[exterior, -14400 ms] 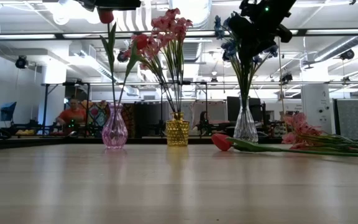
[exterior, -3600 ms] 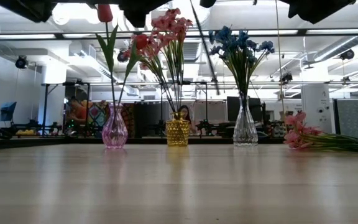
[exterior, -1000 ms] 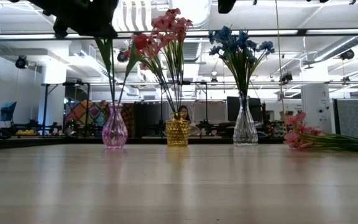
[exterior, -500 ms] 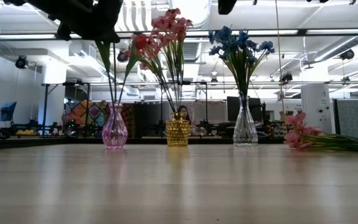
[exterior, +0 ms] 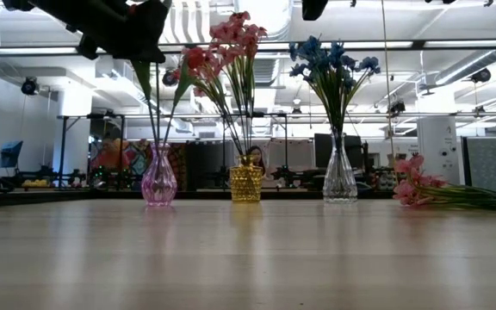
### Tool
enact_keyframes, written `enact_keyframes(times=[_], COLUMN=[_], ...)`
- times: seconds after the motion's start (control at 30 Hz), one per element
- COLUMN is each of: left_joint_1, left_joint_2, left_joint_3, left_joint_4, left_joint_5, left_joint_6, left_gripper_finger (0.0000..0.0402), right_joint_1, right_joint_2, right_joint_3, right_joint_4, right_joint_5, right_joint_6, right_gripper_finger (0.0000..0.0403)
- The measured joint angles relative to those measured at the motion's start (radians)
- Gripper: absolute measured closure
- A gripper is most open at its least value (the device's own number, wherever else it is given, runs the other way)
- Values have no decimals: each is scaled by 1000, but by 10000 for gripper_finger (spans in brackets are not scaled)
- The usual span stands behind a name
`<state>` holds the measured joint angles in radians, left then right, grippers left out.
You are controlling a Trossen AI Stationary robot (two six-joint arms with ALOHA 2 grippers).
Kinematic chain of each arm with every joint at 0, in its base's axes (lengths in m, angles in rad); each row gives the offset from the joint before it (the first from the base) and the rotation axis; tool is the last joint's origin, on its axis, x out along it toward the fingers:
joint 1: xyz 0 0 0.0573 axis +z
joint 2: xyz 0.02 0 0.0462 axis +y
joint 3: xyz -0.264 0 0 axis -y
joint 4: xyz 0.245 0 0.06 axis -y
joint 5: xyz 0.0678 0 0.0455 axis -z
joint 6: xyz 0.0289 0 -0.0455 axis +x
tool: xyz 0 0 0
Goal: Sort flowers into vase by color
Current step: Put the red flower into the violet vase
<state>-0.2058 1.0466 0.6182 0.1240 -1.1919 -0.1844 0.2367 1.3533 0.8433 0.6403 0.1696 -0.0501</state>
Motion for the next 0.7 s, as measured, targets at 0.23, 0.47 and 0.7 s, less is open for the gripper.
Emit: enact_keyframes(times=[0.23, 0.47, 0.7], left_joint_1=[2, 4, 6], left_joint_2=[0, 0, 37], left_joint_3=[-7, -27, -33], left_joint_4=[4, 4, 12], left_joint_5=[0, 0, -2], left_joint_6=[-9, -42, -46], left_gripper_finger=[401, 401, 401], right_joint_1=[0, 0, 0], right_joint_2=[0, 0, 0], right_joint_3=[0, 0, 0], right_joint_4=[0, 0, 0], right_joint_5=[0, 0, 15], right_joint_6=[-1, -2, -2], right_gripper_finger=[206, 207, 206])
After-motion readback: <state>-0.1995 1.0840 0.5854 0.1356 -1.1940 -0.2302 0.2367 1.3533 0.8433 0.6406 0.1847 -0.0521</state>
